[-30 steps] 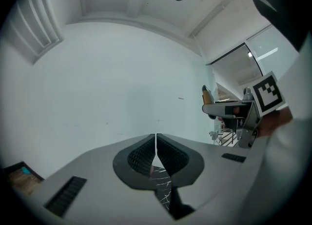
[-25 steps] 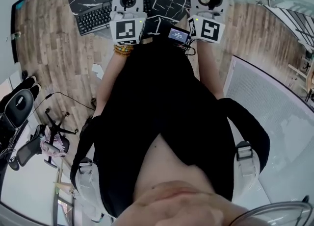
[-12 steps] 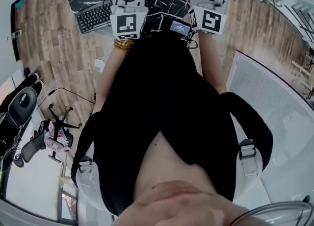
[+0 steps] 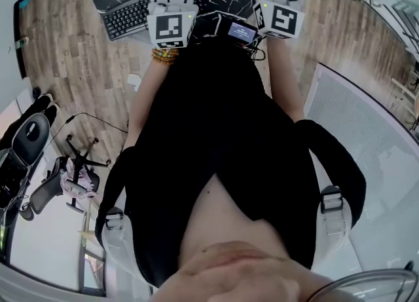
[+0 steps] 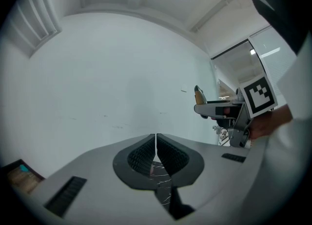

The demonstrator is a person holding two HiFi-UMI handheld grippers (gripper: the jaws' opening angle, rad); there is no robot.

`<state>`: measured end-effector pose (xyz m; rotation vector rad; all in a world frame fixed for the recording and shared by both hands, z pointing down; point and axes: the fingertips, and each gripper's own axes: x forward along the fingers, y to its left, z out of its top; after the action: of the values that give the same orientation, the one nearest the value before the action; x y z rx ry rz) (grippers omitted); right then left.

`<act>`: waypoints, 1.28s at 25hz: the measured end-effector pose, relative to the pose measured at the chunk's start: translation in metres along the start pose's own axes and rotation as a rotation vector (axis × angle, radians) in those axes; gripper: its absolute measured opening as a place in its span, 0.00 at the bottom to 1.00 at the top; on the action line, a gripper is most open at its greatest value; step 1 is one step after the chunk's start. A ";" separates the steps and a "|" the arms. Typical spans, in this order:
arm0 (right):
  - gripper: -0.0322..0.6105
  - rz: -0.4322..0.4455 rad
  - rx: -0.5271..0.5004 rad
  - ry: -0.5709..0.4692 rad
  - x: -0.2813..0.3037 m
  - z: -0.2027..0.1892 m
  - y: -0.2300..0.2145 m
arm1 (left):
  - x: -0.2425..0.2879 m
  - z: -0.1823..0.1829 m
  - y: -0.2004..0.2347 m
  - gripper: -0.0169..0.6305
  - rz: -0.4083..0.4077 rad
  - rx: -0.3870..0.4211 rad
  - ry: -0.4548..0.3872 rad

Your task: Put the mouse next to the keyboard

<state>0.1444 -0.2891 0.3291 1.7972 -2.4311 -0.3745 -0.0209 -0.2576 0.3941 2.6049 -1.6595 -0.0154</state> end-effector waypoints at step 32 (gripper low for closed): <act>0.49 0.105 0.061 0.230 0.012 -0.109 0.044 | -0.036 -0.023 0.024 0.06 0.086 -0.005 0.073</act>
<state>0.1241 -0.3035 0.4445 1.6240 -2.3848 -0.0799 -0.0570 -0.2337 0.4172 2.4963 -1.7415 0.0786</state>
